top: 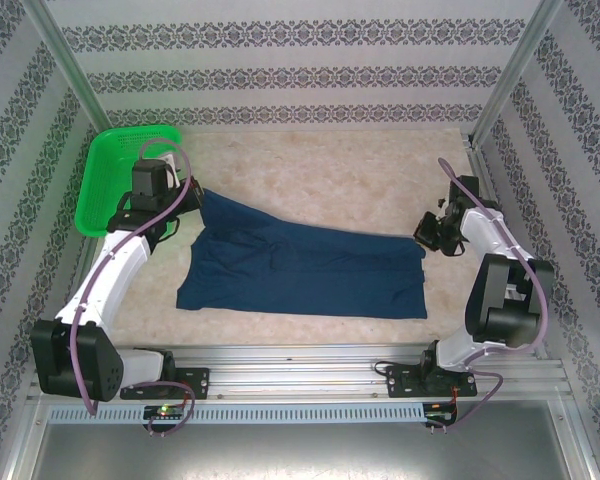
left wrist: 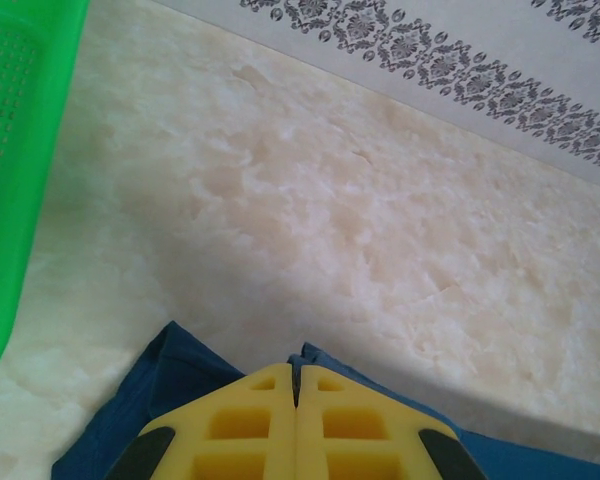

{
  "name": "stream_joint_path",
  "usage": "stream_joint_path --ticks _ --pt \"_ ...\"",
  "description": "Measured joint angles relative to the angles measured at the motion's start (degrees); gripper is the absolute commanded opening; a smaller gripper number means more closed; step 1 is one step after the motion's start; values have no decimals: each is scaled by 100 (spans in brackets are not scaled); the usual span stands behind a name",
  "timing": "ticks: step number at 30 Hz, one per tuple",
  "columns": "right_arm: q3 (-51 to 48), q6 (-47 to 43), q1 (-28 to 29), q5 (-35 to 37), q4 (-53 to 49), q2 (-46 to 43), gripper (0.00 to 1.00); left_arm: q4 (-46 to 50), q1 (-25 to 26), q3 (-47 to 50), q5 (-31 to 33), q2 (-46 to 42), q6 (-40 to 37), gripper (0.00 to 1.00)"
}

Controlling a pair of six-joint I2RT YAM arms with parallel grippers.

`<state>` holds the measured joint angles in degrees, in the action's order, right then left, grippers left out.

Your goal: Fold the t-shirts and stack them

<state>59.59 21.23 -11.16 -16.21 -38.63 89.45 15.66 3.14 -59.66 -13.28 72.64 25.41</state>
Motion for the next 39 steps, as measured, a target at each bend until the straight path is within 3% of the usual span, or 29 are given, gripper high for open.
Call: stream_joint_path --ticks 6,11,16,22,39 --pt "-1121 323 0 -83 138 -625 3 -153 2 1132 -151 -671 435 0" --pt "-1759 756 4 -146 122 -817 38 -151 2 1810 -175 -935 721 0" --pt "-1884 1047 0 -116 50 -1167 50 -153 2 1998 -238 -979 837 0" --pt "-1534 1340 -28 -133 -17 -1587 53 -155 2 2098 -302 -1051 922 0" --pt "-1303 1899 -448 -542 -33 -791 46 -175 2 2138 -341 -1051 935 0"
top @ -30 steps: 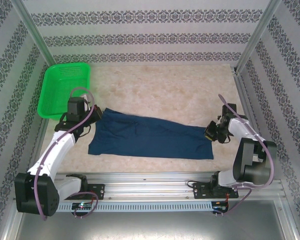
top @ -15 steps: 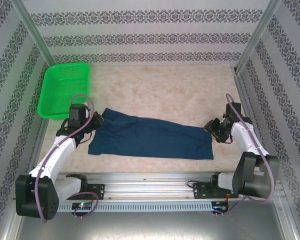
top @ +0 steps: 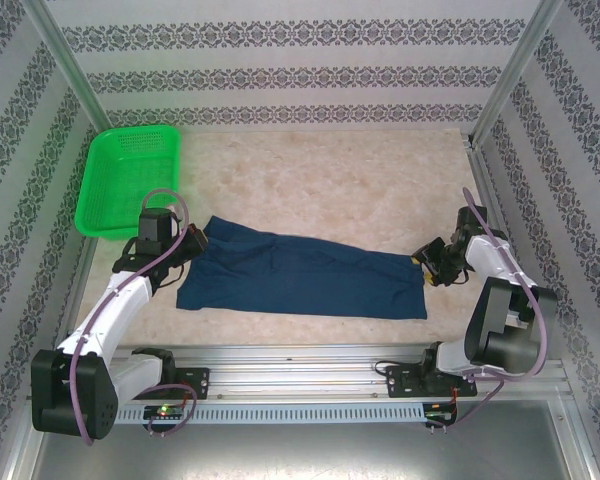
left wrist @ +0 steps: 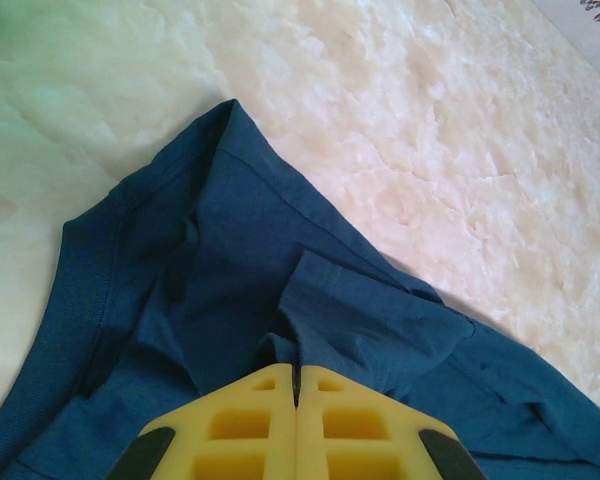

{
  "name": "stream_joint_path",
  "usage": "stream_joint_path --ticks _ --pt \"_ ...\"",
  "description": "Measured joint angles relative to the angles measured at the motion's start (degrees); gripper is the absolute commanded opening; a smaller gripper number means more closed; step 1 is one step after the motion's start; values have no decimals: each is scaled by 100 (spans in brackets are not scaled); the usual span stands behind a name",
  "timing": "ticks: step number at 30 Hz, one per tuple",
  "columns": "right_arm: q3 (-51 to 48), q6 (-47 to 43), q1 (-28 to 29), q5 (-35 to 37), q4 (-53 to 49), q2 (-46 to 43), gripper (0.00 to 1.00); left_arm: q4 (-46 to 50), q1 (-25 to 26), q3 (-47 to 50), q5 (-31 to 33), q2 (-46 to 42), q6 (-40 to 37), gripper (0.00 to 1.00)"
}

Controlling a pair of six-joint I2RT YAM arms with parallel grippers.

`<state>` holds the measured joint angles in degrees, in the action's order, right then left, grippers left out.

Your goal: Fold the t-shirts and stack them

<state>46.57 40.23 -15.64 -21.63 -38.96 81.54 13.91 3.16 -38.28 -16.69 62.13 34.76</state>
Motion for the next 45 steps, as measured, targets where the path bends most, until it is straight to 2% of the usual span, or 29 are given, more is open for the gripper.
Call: stream_joint_path --ticks 5,20,23,27,35,40,45 --pt "-2 81 -2 -208 7 114 45 0 0 0 -22 0 -2 0" --pt "-162 59 -149 -400 -4 251 30 -2 0 0 -24 0 -2 0" --pt "-208 39 -197 -426 -4 251 23 -9 0 0 -24 0 -2 0" --pt "-216 13 -227 -474 -2 251 0 -26 0 0 -26 9 -2 0" --pt "-24 -11 -225 -570 -83 83 0 -26 0 -245 -79 184 -22 0" --pt "752 -157 -225 -732 -149 131 0 -59 0 -1163 -166 680 -223 0" --pt "1733 -466 -225 -789 -267 553 0 -90 -17 -2079 -210 1128 -501 0"
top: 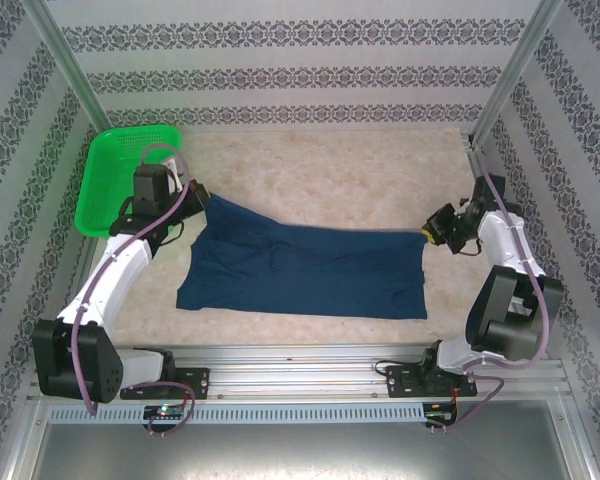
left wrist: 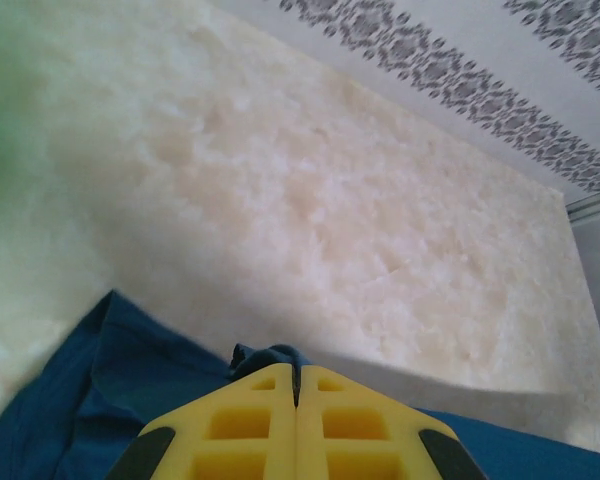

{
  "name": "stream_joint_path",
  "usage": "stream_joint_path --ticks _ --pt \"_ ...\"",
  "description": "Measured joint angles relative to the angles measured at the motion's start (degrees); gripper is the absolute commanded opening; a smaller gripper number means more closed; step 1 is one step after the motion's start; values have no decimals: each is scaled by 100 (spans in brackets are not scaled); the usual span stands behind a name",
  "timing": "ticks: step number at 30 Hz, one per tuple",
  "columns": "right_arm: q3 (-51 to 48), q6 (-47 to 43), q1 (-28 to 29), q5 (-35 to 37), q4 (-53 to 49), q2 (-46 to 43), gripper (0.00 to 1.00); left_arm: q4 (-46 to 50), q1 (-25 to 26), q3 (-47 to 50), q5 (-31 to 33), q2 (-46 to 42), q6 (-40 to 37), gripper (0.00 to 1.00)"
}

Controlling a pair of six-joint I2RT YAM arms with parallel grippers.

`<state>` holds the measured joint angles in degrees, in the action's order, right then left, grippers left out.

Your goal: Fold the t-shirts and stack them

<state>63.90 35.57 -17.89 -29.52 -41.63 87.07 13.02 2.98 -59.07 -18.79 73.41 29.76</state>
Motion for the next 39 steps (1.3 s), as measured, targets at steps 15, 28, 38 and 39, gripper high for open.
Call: stream_joint_path --ticks 15,28,38,39 --pt "940 -994 0 -92 -426 828 0 -55 -162 -415 -317 332 -282 0" --pt "-350 -1137 0 232 -522 -221 0 114 -181 1010 -323 -1305 -52 0" --pt "-1250 -925 -63 791 -494 -407 0 472 -199 2105 107 -2052 435 0" --pt "-1309 -896 -79 839 -468 -422 0 492 -199 2151 133 -2083 468 0"
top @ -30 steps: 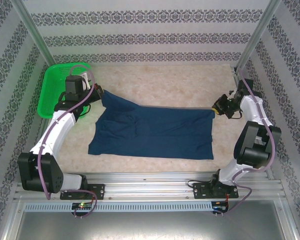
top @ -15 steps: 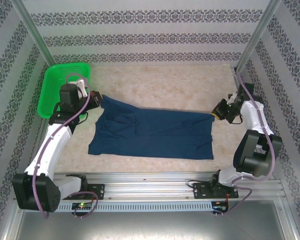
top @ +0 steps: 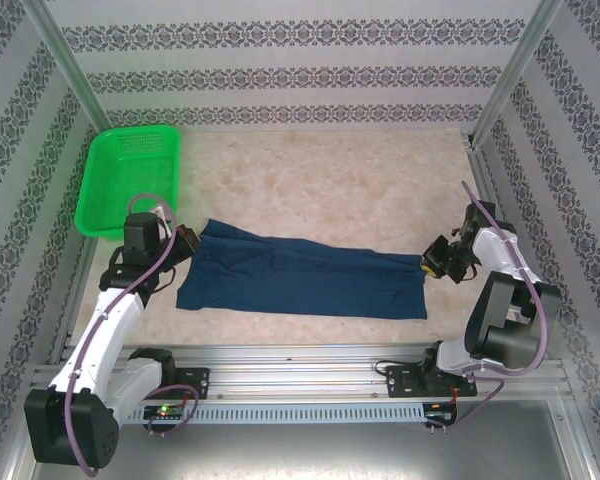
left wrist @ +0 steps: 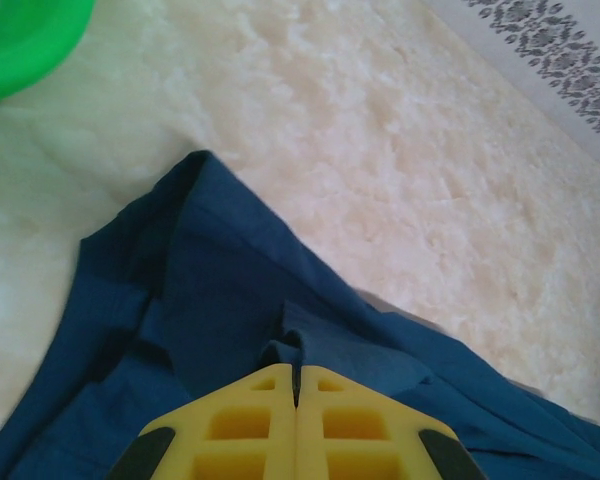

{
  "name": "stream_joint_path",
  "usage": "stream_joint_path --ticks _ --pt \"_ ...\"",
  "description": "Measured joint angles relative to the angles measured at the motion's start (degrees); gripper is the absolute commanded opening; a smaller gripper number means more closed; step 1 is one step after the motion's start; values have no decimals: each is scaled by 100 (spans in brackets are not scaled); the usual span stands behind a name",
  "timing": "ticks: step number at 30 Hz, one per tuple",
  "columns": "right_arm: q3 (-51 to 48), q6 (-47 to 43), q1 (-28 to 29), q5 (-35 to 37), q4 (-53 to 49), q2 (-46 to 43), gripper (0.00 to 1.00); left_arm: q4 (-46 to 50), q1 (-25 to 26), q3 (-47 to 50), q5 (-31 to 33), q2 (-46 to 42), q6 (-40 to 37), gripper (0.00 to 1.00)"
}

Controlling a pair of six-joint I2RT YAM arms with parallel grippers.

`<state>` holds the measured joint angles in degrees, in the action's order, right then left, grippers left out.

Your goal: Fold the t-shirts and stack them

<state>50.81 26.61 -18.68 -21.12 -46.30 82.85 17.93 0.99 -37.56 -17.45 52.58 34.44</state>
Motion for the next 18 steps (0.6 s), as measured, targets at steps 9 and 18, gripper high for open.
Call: stream_joint_path --ticks 9,18 --pt "-328 63 -33 184 284 -4 1 76 0 474 157 -122 229 0" --pt "-625 76 -33 295 457 70 20 297 0 907 321 -634 404 0"
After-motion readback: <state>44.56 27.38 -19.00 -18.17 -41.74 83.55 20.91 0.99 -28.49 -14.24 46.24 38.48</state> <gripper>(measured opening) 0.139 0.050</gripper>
